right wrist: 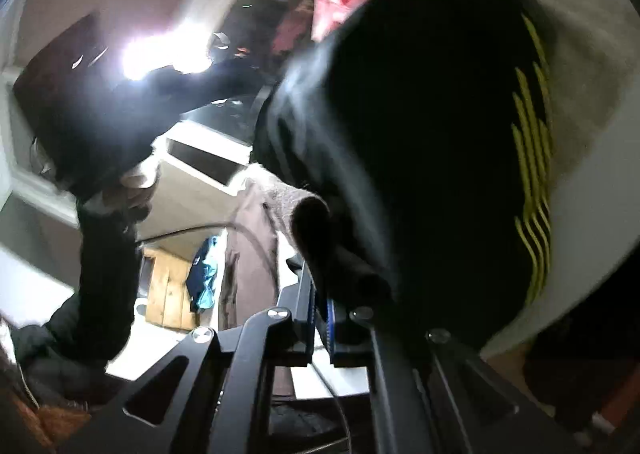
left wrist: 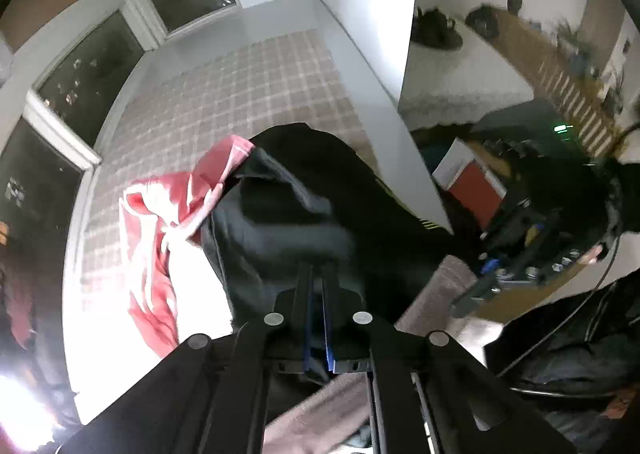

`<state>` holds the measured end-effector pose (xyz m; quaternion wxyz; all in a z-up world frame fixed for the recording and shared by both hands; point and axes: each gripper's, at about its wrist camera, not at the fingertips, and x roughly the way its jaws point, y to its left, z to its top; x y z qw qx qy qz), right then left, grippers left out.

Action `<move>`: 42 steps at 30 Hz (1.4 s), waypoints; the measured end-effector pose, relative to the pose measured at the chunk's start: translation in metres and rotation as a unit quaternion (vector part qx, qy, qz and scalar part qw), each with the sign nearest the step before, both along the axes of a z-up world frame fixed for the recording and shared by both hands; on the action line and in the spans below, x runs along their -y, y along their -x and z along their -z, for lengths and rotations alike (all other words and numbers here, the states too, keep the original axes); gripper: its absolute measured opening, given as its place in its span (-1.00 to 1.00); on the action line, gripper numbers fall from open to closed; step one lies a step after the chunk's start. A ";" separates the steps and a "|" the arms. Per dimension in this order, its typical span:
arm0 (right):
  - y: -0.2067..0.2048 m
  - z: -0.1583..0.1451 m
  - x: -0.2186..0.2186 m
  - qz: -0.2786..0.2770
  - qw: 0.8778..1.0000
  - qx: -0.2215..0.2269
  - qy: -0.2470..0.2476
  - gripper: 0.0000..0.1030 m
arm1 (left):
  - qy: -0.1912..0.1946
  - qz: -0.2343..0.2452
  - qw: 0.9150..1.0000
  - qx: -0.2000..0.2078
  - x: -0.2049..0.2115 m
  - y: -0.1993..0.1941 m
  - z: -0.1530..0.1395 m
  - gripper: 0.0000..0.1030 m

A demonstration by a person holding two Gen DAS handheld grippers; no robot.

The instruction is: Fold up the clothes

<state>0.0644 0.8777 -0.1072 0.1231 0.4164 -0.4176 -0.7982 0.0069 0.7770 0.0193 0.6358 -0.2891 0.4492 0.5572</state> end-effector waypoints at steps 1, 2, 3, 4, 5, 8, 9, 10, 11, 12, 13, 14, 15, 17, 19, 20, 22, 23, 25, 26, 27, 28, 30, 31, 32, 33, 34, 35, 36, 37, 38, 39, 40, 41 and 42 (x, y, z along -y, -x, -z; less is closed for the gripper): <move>-0.001 -0.004 0.001 -0.007 1.000 0.012 -0.025 -0.81 | -0.006 -0.006 1.000 -0.004 0.009 0.003 0.000 -0.88; -0.003 -0.012 0.001 -0.011 0.999 0.013 -0.042 -0.77 | -0.009 -0.013 1.000 -0.008 0.019 0.005 0.000 -0.88; -0.008 -0.022 -0.002 -0.011 0.999 0.004 -0.053 -0.70 | -0.013 -0.024 1.000 -0.012 0.030 0.007 0.000 -0.87; -0.012 -0.032 -0.005 -0.012 0.998 -0.005 -0.064 -0.53 | -0.020 -0.038 0.999 -0.011 0.044 0.006 0.002 -0.87; -0.015 -0.043 -0.007 -0.012 0.997 -0.014 -0.077 -0.43 | -0.027 -0.053 0.998 -0.009 0.059 0.005 0.003 -0.82; -0.018 -0.071 -0.012 -0.016 0.993 -0.042 -0.110 -0.19 | -0.052 -0.091 0.994 0.026 0.077 -0.015 0.022 -0.62; -0.016 -0.079 -0.013 -0.023 0.992 -0.051 -0.116 -0.19 | -0.060 -0.103 0.992 0.043 0.079 -0.024 0.031 -0.57; -0.012 -0.085 -0.012 -0.037 0.990 -0.062 -0.120 -0.19 | -0.069 -0.116 0.989 0.059 0.082 -0.033 0.040 -0.50; -0.008 -0.089 -0.010 -0.049 0.988 -0.066 -0.128 -0.19 | -0.077 -0.128 0.986 0.076 0.084 -0.043 0.048 -0.50; -0.004 -0.090 -0.008 -0.057 0.987 -0.064 -0.137 -0.19 | -0.086 -0.140 0.982 0.092 0.086 -0.052 0.057 -0.48; 0.000 -0.091 -0.006 -0.067 0.985 -0.061 -0.144 -0.19 | -0.094 -0.152 0.978 0.108 0.089 -0.062 0.065 -0.40; 0.004 -0.091 -0.004 -0.078 0.984 -0.057 -0.149 -0.19 | -0.103 -0.163 0.973 0.124 0.091 -0.071 0.074 -0.28; 0.010 -0.091 -0.003 -0.089 0.983 -0.055 -0.154 -0.19 | -0.111 -0.175 0.968 0.140 0.093 -0.080 0.082 -0.22; 0.025 -0.094 -0.001 -0.109 0.979 -0.054 -0.162 -0.19 | -0.128 -0.203 0.959 0.150 0.081 -0.085 0.092 -0.11; 0.047 -0.101 0.009 -0.134 0.973 -0.057 -0.178 -0.19 | -0.143 -0.228 0.949 0.163 0.077 -0.084 0.098 -0.11; 0.058 -0.108 0.012 -0.146 0.969 -0.060 -0.189 -0.19 | -0.150 -0.238 0.944 0.171 0.078 -0.081 0.099 -0.12; 0.089 -0.120 0.021 -0.181 0.961 -0.064 -0.200 -0.19 | -0.164 -0.259 0.933 0.186 0.081 -0.074 0.102 -0.34; 0.104 -0.124 0.026 -0.197 0.958 -0.066 -0.200 -0.19 | -0.171 -0.269 0.928 0.194 0.082 -0.071 0.103 -0.72; 0.139 -0.131 0.046 -0.234 0.946 -0.072 -0.212 -0.19 | -0.185 -0.290 0.915 0.209 0.084 -0.064 0.106 -0.81; 0.157 -0.134 0.057 -0.254 0.939 -0.075 -0.220 -0.19 | -0.192 -0.300 0.909 0.217 0.086 -0.061 0.107 -0.85; 0.177 -0.134 0.072 -0.279 0.929 -0.078 -0.229 -0.19 | -0.199 -0.310 0.902 0.225 0.087 -0.058 0.108 -0.85; 0.199 -0.132 0.092 -0.309 0.917 -0.081 -0.238 -0.17 | -0.207 -0.314 0.894 0.243 0.099 -0.056 0.103 -0.86; 0.236 -0.121 0.124 -0.349 0.898 -0.077 -0.258 -0.07 | -0.223 -0.319 0.887 0.251 0.117 -0.057 0.093 -0.86; 0.258 -0.110 0.144 -0.370 0.887 -0.069 -0.267 -0.03 | -0.232 -0.323 0.883 0.249 0.127 -0.058 0.088 -0.86; 0.281 -0.097 0.164 -0.389 0.879 -0.058 -0.271 -0.03 | -0.236 -0.328 0.879 0.253 0.134 -0.058 0.086 -0.86; 0.297 -0.086 0.178 -0.399 0.874 -0.047 -0.274 -0.03 | -0.239 -0.333 0.875 0.257 0.140 -0.058 0.084 -0.86; 0.312 -0.074 0.193 -0.409 0.867 -0.035 -0.282 -0.03 | -0.243 -0.338 0.871 0.260 0.146 -0.058 0.083 -0.86; 0.326 -0.060 0.211 -0.421 0.858 -0.020 -0.293 -0.03 | -0.244 -0.346 0.868 0.260 0.150 -0.057 0.084 -0.86; 0.341 -0.046 0.229 -0.433 0.848 -0.005 -0.305 -0.03 | -0.242 -0.352 0.866 0.260 0.150 -0.055 0.086 -0.86; 0.354 -0.032 0.246 -0.445 0.835 0.008 -0.323 -0.02 | -0.240 -0.358 0.864 0.261 0.151 -0.054 0.087 -0.86; 0.363 -0.019 0.260 -0.453 0.822 0.017 -0.344 -0.02 | -0.241 -0.358 0.863 0.263 0.150 -0.053 0.088 -0.86; 0.370 -0.006 0.270 -0.457 0.811 0.026 -0.365 -0.02 | -0.243 -0.358 0.863 0.263 0.149 -0.053 0.088 -0.86; 0.378 0.009 0.278 -0.457 0.798 0.042 -0.391 -0.02 | -0.247 -0.354 0.863 0.264 0.147 -0.053 0.087 -0.87; 0.384 0.024 0.281 -0.454 0.789 0.060 -0.411 -0.02 | -0.250 -0.349 0.863 0.266 0.147 -0.055 0.085 -0.87; 0.388 0.032 0.279 -0.450 0.788 0.073 -0.415 -0.12 | -0.254 -0.346 0.863 0.266 0.148 -0.057 0.084 -0.87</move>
